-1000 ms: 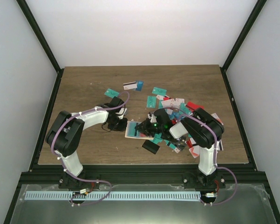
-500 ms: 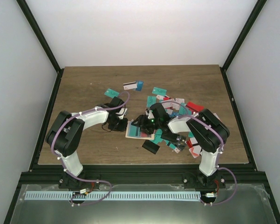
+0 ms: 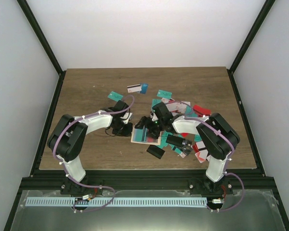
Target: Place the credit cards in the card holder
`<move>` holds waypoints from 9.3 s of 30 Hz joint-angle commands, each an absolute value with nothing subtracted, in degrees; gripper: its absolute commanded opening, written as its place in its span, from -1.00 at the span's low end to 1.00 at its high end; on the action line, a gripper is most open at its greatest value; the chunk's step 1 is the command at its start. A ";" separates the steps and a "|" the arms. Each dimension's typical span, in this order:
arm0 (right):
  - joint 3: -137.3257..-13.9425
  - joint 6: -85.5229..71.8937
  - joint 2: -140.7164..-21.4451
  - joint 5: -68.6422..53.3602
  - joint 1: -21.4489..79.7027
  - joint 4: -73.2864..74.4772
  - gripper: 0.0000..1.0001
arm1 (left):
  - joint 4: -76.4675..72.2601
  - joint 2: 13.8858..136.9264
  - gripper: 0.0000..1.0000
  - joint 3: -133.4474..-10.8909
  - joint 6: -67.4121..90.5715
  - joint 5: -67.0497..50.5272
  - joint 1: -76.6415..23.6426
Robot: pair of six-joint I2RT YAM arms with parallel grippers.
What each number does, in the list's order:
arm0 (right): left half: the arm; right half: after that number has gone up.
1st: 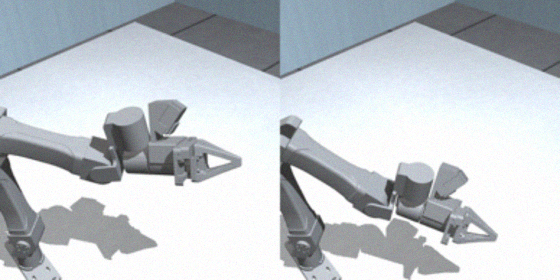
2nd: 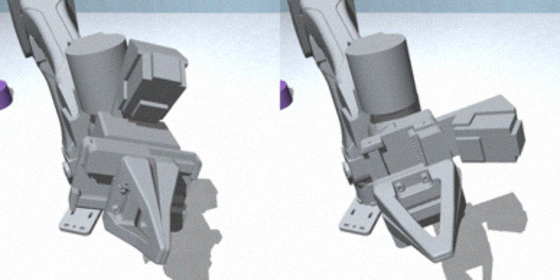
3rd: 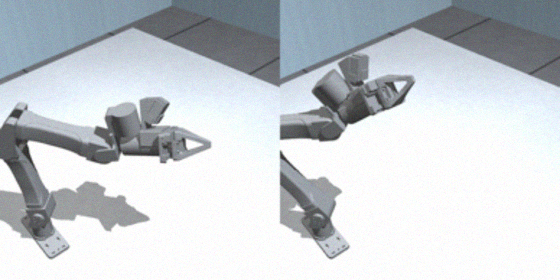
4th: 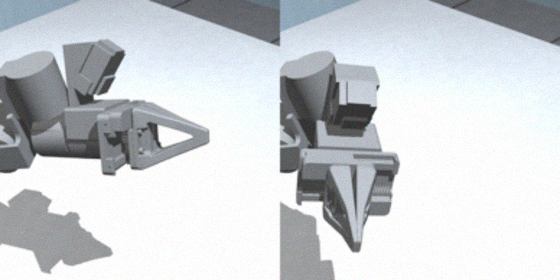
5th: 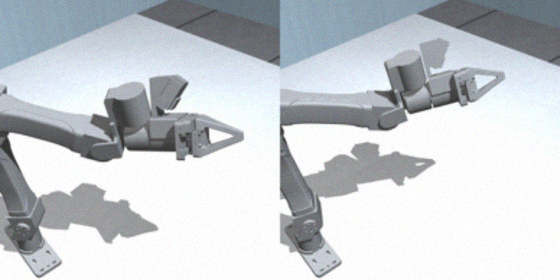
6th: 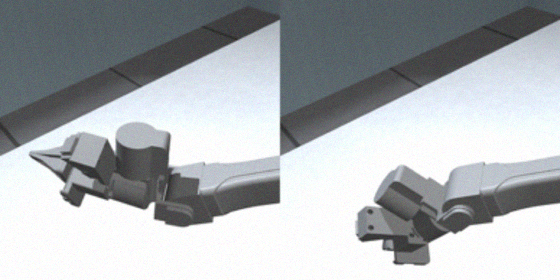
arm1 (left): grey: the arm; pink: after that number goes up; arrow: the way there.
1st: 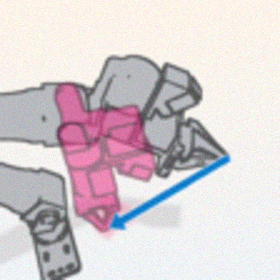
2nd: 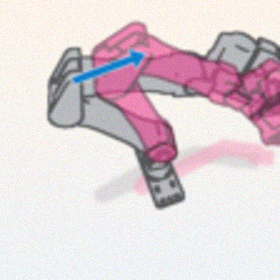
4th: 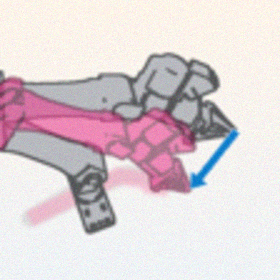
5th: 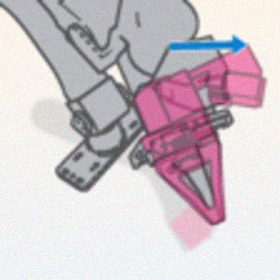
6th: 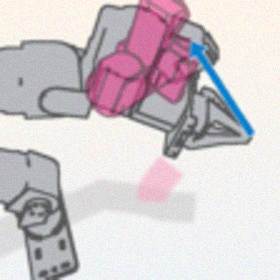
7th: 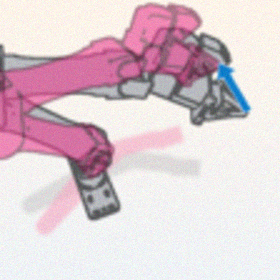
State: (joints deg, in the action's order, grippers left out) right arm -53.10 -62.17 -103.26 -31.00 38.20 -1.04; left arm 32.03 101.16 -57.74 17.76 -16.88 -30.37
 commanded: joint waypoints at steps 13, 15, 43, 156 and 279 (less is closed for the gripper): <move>-61.58 -55.25 -100.87 -24.67 40.42 17.35 0.62 | 37.35 96.80 -0.81 -61.27 18.95 -18.93 -30.50; -61.54 -54.83 -101.17 -24.36 40.43 17.43 0.53 | 37.43 96.48 -0.81 -61.58 19.13 -19.93 -30.52; -59.01 -53.58 -106.51 -24.48 41.32 15.75 -0.05 | 33.22 100.66 -0.37 -60.64 18.81 -26.64 -30.50; -42.14 -49.71 -79.21 -20.57 29.80 18.90 -0.21 | 37.01 109.75 0.14 -78.22 24.26 -32.00 -42.04; -2.55 -72.72 -67.56 -38.44 42.60 -16.40 -0.93 | 27.07 100.68 -0.12 -50.25 15.03 -38.24 -50.68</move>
State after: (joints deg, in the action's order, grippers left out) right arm -2.09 -72.88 -69.14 -41.25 42.57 -24.69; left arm 22.83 102.54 -50.17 14.72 -45.56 -50.68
